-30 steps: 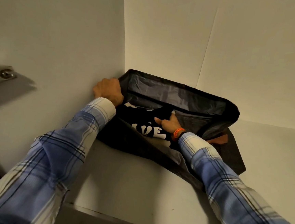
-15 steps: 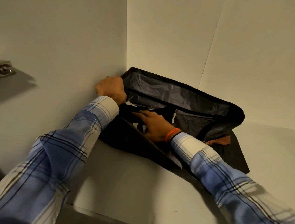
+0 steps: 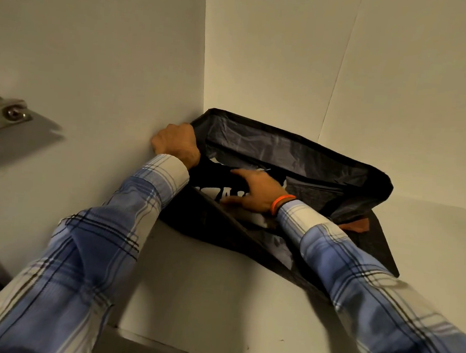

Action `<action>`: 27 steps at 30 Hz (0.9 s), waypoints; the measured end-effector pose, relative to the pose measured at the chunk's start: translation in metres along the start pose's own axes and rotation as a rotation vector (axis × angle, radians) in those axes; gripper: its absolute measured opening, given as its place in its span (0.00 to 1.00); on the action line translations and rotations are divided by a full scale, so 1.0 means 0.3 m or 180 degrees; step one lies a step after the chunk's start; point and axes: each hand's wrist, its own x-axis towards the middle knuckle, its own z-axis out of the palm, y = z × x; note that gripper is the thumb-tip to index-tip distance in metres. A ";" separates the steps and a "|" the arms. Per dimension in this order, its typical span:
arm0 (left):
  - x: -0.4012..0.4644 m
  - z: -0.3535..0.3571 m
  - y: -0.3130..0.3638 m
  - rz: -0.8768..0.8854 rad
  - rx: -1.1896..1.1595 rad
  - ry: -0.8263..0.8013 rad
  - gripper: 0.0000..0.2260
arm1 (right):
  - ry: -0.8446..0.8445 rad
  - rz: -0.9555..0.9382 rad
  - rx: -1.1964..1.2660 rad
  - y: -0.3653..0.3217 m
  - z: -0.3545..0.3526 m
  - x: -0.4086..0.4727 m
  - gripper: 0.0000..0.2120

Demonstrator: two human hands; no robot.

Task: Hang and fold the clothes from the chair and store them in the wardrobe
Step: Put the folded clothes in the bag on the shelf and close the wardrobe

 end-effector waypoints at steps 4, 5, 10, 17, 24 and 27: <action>-0.004 -0.001 0.000 -0.0010 0.0002 -0.0002 0.17 | 0.0854 0.0651 -0.0254 0.081 -0.122 0.021 0.28; -0.007 -0.003 0.001 -0.0008 0.0009 0.0006 0.17 | 0.0853 0.0810 -0.0386 0.100 -0.150 0.024 0.27; -0.007 -0.009 0.003 0.0007 -0.0008 0.0002 0.17 | 0.0211 0.1489 -0.0738 0.196 -0.243 0.064 0.25; 0.005 -0.020 0.003 -0.0004 -0.0087 -0.0067 0.17 | 0.0898 0.1378 -0.0256 0.226 -0.340 0.115 0.20; 0.019 -0.026 0.003 -0.0004 -0.0084 -0.0120 0.18 | 0.0546 0.1181 -0.0172 0.225 -0.312 0.107 0.33; 0.019 -0.024 0.006 0.0010 -0.0075 -0.0113 0.18 | 0.0349 0.1068 -0.0242 0.201 -0.301 0.093 0.33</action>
